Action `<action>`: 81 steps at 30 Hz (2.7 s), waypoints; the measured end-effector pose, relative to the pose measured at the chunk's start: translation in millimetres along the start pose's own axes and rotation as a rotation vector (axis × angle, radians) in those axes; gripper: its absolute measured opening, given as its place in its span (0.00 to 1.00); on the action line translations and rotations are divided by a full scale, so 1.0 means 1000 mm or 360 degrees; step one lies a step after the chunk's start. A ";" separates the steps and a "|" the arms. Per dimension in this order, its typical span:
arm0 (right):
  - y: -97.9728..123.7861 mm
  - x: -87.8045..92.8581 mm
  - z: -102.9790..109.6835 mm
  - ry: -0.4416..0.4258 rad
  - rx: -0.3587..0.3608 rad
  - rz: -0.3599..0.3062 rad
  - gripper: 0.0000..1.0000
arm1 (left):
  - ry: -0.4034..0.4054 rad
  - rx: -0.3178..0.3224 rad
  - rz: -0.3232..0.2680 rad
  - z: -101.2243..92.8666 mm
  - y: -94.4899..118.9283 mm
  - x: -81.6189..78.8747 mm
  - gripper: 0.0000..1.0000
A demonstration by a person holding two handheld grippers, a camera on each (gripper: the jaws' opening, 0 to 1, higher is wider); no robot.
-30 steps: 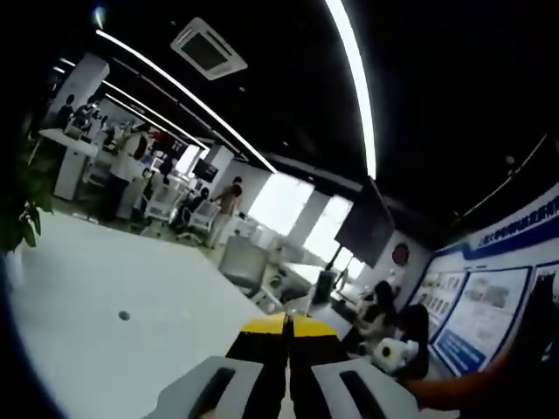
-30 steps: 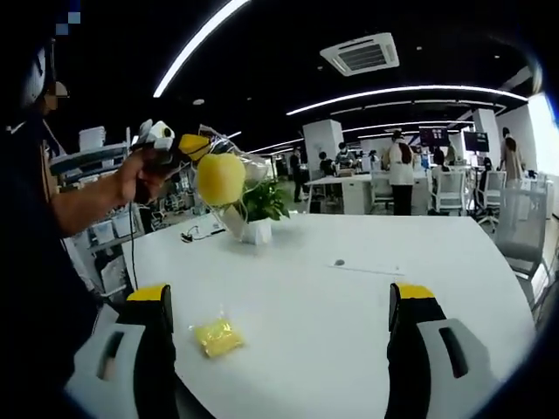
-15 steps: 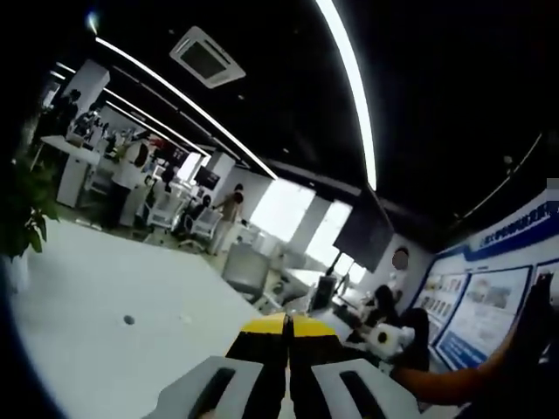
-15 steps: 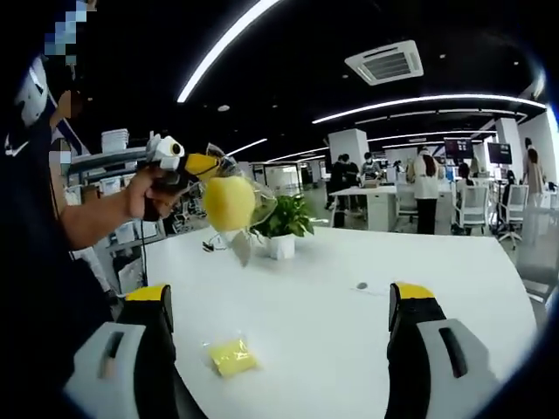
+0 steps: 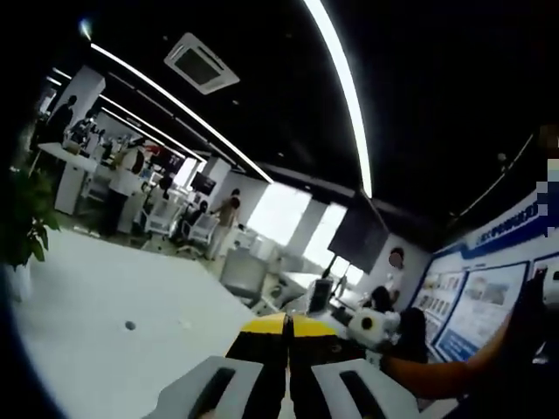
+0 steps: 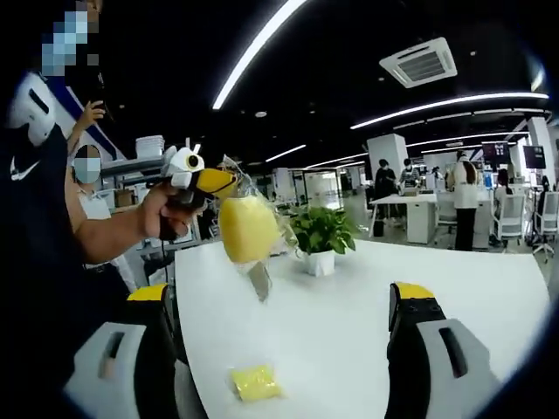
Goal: Compare the silicone blocks by pressing each to a similar depth, holding the contact briefly, and releasing to observe deformation and rebound differences across the visible hardness samples.
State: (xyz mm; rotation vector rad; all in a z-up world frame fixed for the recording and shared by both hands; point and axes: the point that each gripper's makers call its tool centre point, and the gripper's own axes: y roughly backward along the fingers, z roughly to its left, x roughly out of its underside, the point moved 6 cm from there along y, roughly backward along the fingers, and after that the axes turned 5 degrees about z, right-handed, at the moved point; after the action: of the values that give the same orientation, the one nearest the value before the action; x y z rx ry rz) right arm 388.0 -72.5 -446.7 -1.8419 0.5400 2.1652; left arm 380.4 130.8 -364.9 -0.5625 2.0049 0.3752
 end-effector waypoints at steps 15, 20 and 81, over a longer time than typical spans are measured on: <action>-0.041 -0.031 0.017 0.0024 -0.0278 -0.0060 0.91 | -0.0034 0.0113 0.0006 -0.012 0.006 0.000 0.00; -0.052 -0.032 0.024 0.0032 -0.0342 -0.0059 0.89 | -0.0028 0.0167 0.0014 -0.017 0.006 -0.001 0.00; -0.066 -0.029 0.045 -0.0024 -0.0609 0.0086 0.12 | -0.0011 0.0232 0.0052 -0.017 0.007 0.003 0.00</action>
State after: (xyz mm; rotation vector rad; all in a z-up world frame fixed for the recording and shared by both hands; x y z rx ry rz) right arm 380.1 7.5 -419.9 -2.0108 0.1799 2.4524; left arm 362.9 128.2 -359.7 -0.4372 2.0177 0.2473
